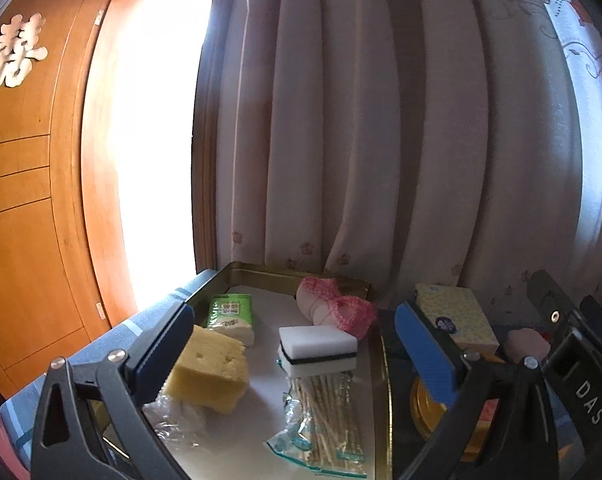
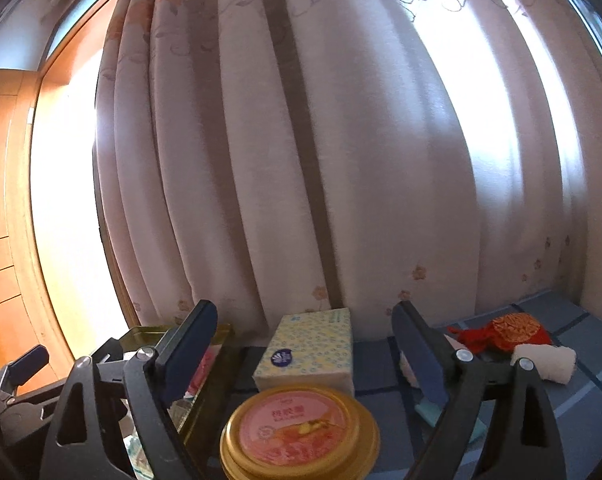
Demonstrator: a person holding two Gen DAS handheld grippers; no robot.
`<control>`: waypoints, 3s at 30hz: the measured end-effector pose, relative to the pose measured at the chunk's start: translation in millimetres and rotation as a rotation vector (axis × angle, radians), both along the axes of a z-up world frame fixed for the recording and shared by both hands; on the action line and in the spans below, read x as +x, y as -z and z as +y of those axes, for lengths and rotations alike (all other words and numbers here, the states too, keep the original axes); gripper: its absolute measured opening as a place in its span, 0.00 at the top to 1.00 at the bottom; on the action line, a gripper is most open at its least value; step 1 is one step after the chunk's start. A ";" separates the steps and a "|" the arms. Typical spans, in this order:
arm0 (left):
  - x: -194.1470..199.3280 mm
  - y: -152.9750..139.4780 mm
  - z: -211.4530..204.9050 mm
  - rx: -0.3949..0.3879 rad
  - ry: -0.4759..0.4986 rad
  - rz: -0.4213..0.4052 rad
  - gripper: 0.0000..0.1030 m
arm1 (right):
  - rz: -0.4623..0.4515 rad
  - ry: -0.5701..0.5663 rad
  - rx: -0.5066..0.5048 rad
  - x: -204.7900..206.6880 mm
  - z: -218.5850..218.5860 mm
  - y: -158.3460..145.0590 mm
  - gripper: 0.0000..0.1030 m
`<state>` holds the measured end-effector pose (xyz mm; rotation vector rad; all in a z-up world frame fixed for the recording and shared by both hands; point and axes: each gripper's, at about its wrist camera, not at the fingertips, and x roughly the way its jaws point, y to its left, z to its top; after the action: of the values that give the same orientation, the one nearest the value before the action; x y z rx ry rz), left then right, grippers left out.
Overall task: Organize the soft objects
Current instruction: 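Move both tools back toward the teal cloth and white gauze roll, then grasp the white gauze roll with the right tool while the left tool grasps the teal cloth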
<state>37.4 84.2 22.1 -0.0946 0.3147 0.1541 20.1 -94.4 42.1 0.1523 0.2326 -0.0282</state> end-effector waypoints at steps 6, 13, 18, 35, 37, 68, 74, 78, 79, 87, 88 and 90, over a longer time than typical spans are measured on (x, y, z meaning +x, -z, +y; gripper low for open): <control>-8.9 6.5 -9.8 0.018 -0.016 -0.038 0.01 | 0.007 0.017 -0.022 -4.7 -6.8 6.1 0.12; -15.1 4.1 -20.3 0.046 -0.005 -0.055 0.01 | 0.003 0.022 -0.032 -13.1 -14.4 4.9 0.12; -16.3 6.4 -29.9 0.041 0.021 -0.020 0.01 | -0.006 0.040 -0.057 -21.4 -22.7 3.3 0.12; -34.5 1.8 -76.0 0.057 0.128 -0.002 0.01 | -0.006 0.126 -0.081 -38.5 -72.5 -0.3 0.12; -35.1 1.6 -81.5 0.057 0.145 0.004 0.01 | 0.000 0.144 -0.085 -39.9 -81.5 -0.3 0.12; -46.0 3.2 -185.5 0.114 0.376 0.067 0.01 | 0.317 0.174 -0.114 -29.3 -238.1 11.1 0.12; -43.1 6.9 -211.9 0.172 0.401 0.109 0.01 | 0.519 -0.033 -0.113 8.5 -236.1 36.9 0.12; -39.0 9.2 -213.9 0.172 0.393 0.136 0.01 | 0.608 -0.080 -0.148 30.2 -229.4 52.2 0.13; -37.7 9.4 -213.4 0.167 0.390 0.143 0.01 | 0.628 -0.096 -0.144 35.4 -229.0 55.5 0.16; -34.0 13.0 -216.3 0.150 0.393 0.184 0.01 | 0.748 -0.193 -0.121 48.9 -222.9 75.6 0.55; -34.0 13.2 -217.4 0.153 0.392 0.185 0.01 | 0.748 -0.200 -0.128 47.4 -220.8 75.4 0.58; -33.3 13.6 -219.0 0.154 0.389 0.190 0.01 | 0.742 -0.202 -0.137 42.2 -218.6 74.2 0.65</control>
<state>4.1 -134.8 8.5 0.1349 0.5031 -0.1999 62.4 -313.0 -32.0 -0.0259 0.9829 0.1024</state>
